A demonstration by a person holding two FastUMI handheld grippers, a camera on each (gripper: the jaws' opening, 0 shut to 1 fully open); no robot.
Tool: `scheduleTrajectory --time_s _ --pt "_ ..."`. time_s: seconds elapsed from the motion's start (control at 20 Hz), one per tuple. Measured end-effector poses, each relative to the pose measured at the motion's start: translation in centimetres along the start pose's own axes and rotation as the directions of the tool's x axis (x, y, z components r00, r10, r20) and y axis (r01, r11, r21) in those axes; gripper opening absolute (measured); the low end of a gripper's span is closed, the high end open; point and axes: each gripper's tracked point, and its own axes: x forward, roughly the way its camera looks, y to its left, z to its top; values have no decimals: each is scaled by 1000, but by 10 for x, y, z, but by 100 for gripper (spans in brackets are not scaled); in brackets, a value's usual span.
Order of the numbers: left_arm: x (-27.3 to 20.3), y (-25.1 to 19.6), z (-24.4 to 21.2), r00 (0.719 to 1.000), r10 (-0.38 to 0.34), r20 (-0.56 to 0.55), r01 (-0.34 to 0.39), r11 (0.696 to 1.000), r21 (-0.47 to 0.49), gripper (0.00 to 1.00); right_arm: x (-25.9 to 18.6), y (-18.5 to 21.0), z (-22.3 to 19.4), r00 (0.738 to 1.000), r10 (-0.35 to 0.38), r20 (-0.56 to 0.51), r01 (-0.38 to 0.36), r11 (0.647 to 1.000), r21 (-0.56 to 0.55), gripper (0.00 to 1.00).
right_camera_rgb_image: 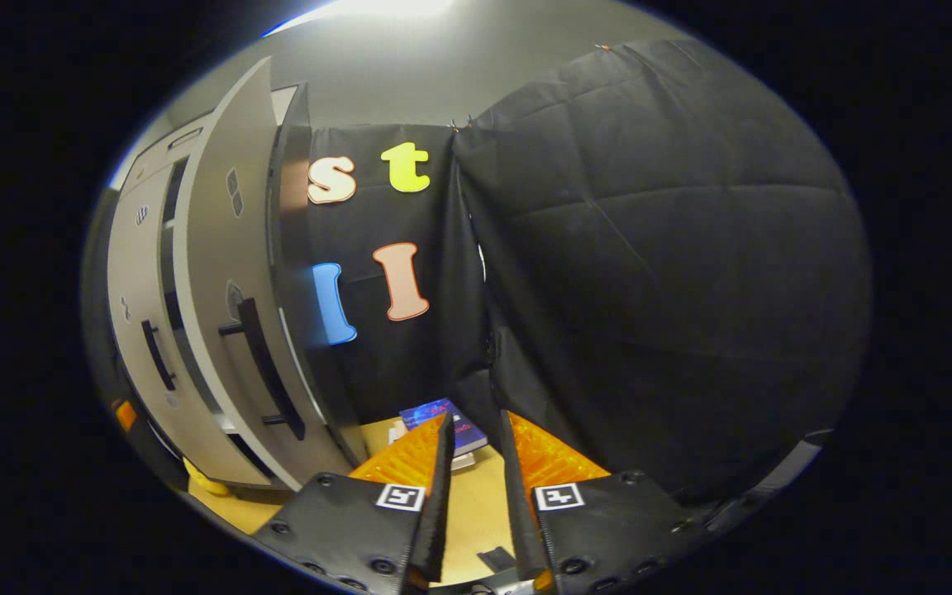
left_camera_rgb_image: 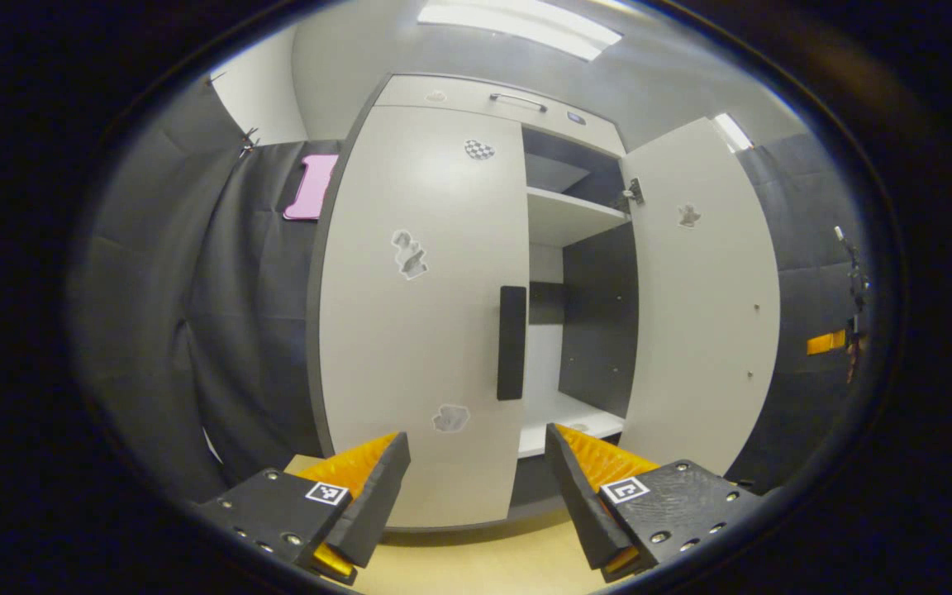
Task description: Open the right door of the double-door shoe cabinet with the right hand, and open the left door with the left hand.
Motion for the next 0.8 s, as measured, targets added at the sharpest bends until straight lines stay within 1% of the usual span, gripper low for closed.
scheduleTrajectory --time_s 0.1,0.2,0.25,0.3,0.35,0.4,0.45,0.5,0.55,0.6,0.65,0.75,0.8 --pt "20 -7 13 1000 4 24 -3 1000 -14 94 19 6 6 1000 16 16 -16 1000 12 78" --pt "41 -13 25 999 5 45 -5 1000 -13 94 38 6 16 999 20 48 -21 1000 7 96" --pt "51 -13 30 999 21 47 -21 1000 -1 94 48 4 16 998 17 53 -17 1000 -2 91" --pt "61 -13 34 998 43 52 -43 999 14 94 58 3 18 998 18 58 -17 1000 -12 95" --pt "70 -12 38 996 72 52 -73 997 31 94 68 1 20 998 17 64 -16 1000 -20 94" --pt "78 -9 41 994 103 47 -105 993 49 94 76 2 22 997 24 73 -22 999 -26 95" --pt "87 -11 43 993 113 46 -116 991 60 94 87 2 22 996 31 79 -29 999 -28 99" --pt "97 -14 46 992 117 45 -120 991 65 94 95 3 22 996 40 82 -38 999 -26 93" --pt "106 -18 50 992 117 48 -120 991 66 94 103 3 20 996 50 80 -48 999 -24 92" --pt "112 -22 53 992 115 51 -118 991 68 94 111 3 18 996 56 74 -55 998 -23 97" --pt "119 -25 55 992 118 48 -121 990 67 94 120 1 15 996 60 68 -59 998 -23 92" --pt "133 -31 59 991 128 46 -131 990 59 94 138 3 9 996 78 53 -78 997 -15 92" --pt "138 -31 58 989 139 41 -141 988 60 93 145 7 6 995 92 45 -92 996 -9 96"
